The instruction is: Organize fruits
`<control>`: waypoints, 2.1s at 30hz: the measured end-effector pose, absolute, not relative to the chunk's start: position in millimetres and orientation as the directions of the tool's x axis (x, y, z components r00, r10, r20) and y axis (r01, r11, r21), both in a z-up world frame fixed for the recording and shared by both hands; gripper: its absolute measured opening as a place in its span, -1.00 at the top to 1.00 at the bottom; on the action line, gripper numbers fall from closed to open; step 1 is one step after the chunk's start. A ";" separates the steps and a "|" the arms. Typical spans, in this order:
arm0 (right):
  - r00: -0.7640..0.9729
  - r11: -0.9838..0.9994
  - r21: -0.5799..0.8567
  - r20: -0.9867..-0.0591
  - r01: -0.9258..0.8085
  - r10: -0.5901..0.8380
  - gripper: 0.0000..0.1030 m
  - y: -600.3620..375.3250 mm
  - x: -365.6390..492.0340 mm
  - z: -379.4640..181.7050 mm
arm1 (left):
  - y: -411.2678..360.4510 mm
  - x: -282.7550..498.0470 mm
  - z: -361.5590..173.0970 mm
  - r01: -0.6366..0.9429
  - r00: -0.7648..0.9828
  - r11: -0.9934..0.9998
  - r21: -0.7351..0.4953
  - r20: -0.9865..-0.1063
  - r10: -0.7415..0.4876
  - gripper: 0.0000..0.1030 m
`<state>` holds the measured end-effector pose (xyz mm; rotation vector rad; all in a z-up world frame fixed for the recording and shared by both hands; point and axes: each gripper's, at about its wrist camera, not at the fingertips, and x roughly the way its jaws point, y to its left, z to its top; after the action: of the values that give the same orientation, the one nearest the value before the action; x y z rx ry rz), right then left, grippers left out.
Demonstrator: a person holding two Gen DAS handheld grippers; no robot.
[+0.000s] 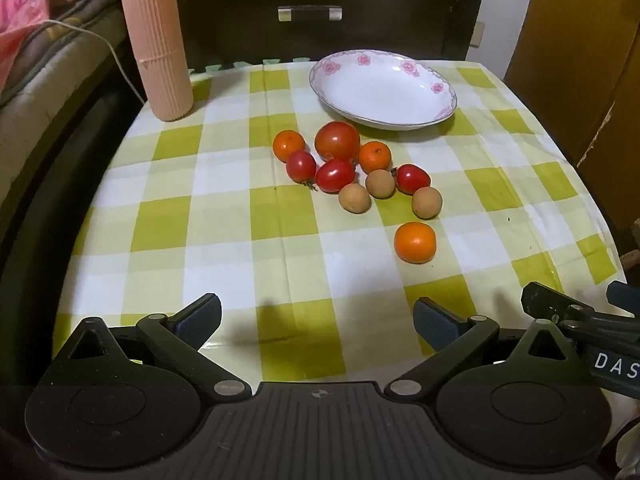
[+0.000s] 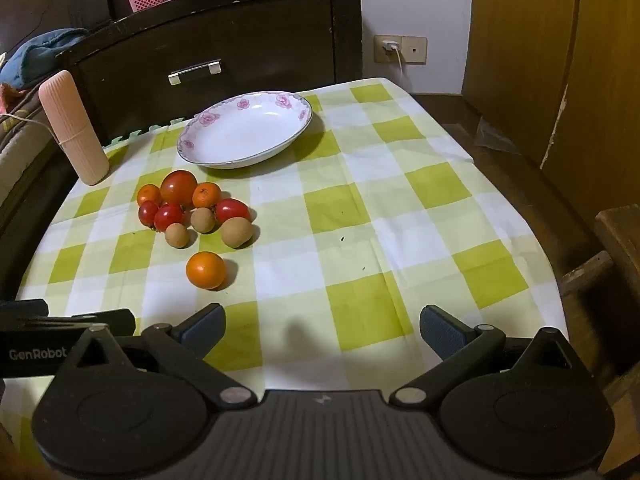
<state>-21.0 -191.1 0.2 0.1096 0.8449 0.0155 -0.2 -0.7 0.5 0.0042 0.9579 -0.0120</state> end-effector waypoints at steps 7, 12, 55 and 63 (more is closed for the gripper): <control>0.662 0.994 0.103 -0.747 0.026 0.060 -0.98 -191.3 -21.1 0.8 | 0.5 0.0 -0.3 0.012 0.567 1.000 -0.008 -0.824 -0.013 -1.00; 0.661 0.993 0.112 -0.748 0.031 0.064 -0.98 -192.9 -19.0 2.3 | -3.9 -2.0 0.3 0.017 0.563 1.000 -0.002 -0.826 -0.012 -1.00; 0.645 0.993 0.114 -0.762 0.032 0.066 -0.97 -190.3 -18.6 -5.2 | 0.7 -1.0 -8.8 -0.001 0.539 1.000 -0.030 -0.842 -0.024 -0.97; 0.644 0.993 0.114 -0.762 0.032 0.067 -0.97 -190.8 -17.9 -4.7 | 1.2 -0.7 -8.7 -0.001 0.537 1.000 -0.031 -0.843 -0.025 -0.96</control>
<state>-17.9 -190.8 -4.7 0.1208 0.8719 0.0197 -0.7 1.2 -8.7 -0.0286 1.0039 -0.0145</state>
